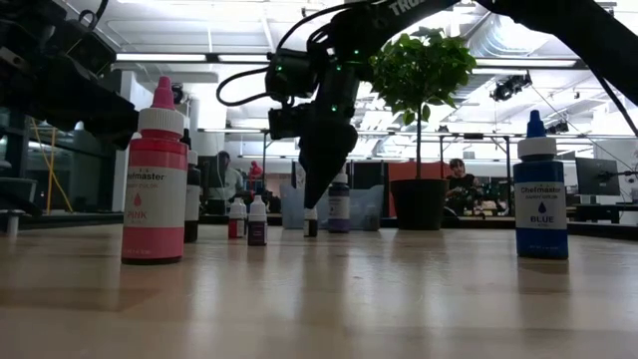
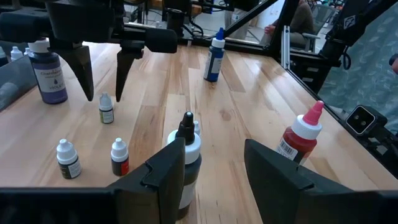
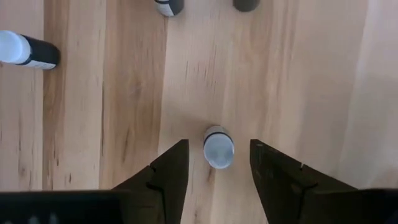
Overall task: Pick & Place food coloring
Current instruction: Put the small green food coloring bottle into the black bin
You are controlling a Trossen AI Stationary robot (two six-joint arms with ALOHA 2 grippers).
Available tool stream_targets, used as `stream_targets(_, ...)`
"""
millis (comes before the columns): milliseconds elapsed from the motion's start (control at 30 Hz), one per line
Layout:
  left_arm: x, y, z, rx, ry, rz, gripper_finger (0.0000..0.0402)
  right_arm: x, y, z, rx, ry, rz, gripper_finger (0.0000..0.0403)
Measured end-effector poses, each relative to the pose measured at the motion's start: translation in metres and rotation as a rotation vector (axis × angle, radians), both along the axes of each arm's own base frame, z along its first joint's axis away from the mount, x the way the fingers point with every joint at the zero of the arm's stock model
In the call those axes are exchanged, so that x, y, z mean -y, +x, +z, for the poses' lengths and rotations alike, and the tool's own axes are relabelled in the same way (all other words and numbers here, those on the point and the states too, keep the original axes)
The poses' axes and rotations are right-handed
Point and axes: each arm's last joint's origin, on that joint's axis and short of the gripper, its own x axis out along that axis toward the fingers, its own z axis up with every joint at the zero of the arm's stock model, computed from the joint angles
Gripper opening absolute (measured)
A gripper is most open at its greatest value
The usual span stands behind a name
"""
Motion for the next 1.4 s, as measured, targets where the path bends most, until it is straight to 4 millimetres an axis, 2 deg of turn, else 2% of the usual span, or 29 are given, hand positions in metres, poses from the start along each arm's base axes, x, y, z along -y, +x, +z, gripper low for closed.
stream_targets(267, 0.0, 0.0, 0.0, 0.0, 0.0, 0.0, 0.0163, -0.002, -0.003, -0.016, -0.006, 0.007, -0.005, 0.0152)
stream_targets(600, 0.0, 0.0, 0.0, 0.0, 0.0, 0.0, 0.0163, -0.001, -0.002, -0.016, 0.005, 0.005, -0.016, 0.0151)
stream_targets(1000, 0.0, 0.0, 0.0, 0.0, 0.0, 0.0, 0.0163, -0.001, -0.006, -0.005, 0.005, -0.021, -0.032, 0.014)
stream_targets(1400, 0.0, 0.0, 0.0, 0.0, 0.0, 0.0, 0.0163, -0.001, -0.006, -0.005, 0.004, -0.021, -0.034, 0.0133)
